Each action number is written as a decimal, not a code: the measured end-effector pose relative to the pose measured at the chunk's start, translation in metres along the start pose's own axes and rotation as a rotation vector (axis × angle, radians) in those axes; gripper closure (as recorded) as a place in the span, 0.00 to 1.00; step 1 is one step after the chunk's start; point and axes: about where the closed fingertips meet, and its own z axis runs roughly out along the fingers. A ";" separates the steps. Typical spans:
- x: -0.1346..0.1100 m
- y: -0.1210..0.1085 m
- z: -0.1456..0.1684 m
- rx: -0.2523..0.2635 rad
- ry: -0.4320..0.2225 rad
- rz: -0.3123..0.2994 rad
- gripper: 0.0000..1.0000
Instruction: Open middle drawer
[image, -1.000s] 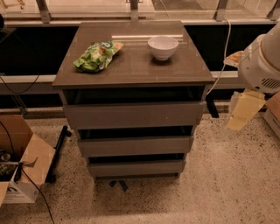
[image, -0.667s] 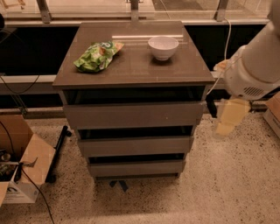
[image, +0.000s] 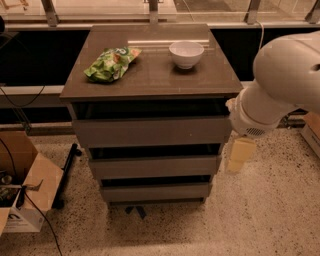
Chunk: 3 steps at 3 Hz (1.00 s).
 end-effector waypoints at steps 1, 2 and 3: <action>0.004 0.004 0.045 -0.003 -0.002 -0.007 0.00; 0.021 0.001 0.100 -0.046 -0.038 0.092 0.00; 0.024 0.007 0.119 -0.079 -0.039 0.098 0.00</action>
Offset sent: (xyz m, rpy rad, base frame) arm 0.0630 -0.0306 -0.1867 0.1971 0.1514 -0.1824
